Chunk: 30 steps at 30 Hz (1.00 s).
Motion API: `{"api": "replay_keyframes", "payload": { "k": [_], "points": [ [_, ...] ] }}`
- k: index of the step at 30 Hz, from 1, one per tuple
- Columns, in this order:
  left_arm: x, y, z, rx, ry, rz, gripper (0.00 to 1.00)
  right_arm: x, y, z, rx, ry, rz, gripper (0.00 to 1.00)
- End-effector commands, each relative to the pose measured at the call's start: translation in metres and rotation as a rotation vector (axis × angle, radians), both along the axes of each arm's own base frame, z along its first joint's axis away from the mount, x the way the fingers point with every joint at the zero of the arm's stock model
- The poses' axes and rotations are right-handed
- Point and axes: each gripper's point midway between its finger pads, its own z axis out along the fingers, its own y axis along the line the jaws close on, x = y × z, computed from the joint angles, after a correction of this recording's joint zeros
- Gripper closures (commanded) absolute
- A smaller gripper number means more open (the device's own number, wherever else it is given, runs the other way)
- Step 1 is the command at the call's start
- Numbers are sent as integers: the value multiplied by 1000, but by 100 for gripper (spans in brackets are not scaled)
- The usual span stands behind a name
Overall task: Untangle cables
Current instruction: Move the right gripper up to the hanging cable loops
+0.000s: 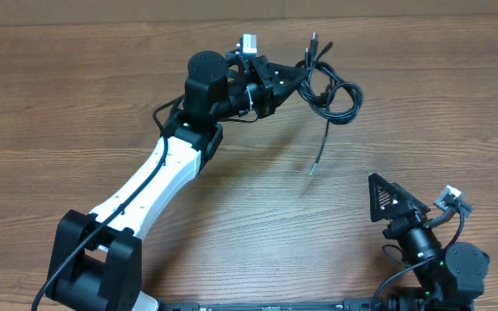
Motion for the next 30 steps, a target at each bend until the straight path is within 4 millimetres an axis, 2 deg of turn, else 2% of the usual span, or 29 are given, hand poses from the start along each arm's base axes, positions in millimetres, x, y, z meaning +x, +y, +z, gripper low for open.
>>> {"api": "replay_keyframes", "payload": {
  "k": [1, 5, 6, 11, 14, 17, 20, 24, 27, 30],
  "points": [
    [-4, -13, 27, -73, -38, -12, 96, -6, 20, 32, 55, -1, 118, 0],
    [-9, -20, 44, -117, -95, -16, 96, -4, 30, 54, 67, 13, 190, 0],
    [-11, -22, 47, -125, -108, -21, 96, -2, 36, 66, 71, 6, 230, 0],
    [-7, -22, 48, -138, -90, 9, 96, 10, 51, 103, 58, -109, 357, 0],
    [-2, -18, 58, -178, -97, 50, 96, 21, 49, 121, 66, -181, 349, 0],
    [3, -13, 71, -222, -121, 89, 96, 32, 43, 140, 206, -190, 304, 0],
    [2, -11, 84, -255, -172, 100, 96, 45, 39, 146, 335, -154, 291, 0],
    [0, -10, 94, -281, -208, 106, 96, 69, 41, 131, 509, -10, 298, 0],
    [-2, -15, 96, -292, -210, 118, 96, 76, 46, 137, 529, -32, 353, 1],
    [-9, -26, 97, -302, -205, 115, 96, 86, 46, 143, 590, -41, 380, 7]
  ]
}}
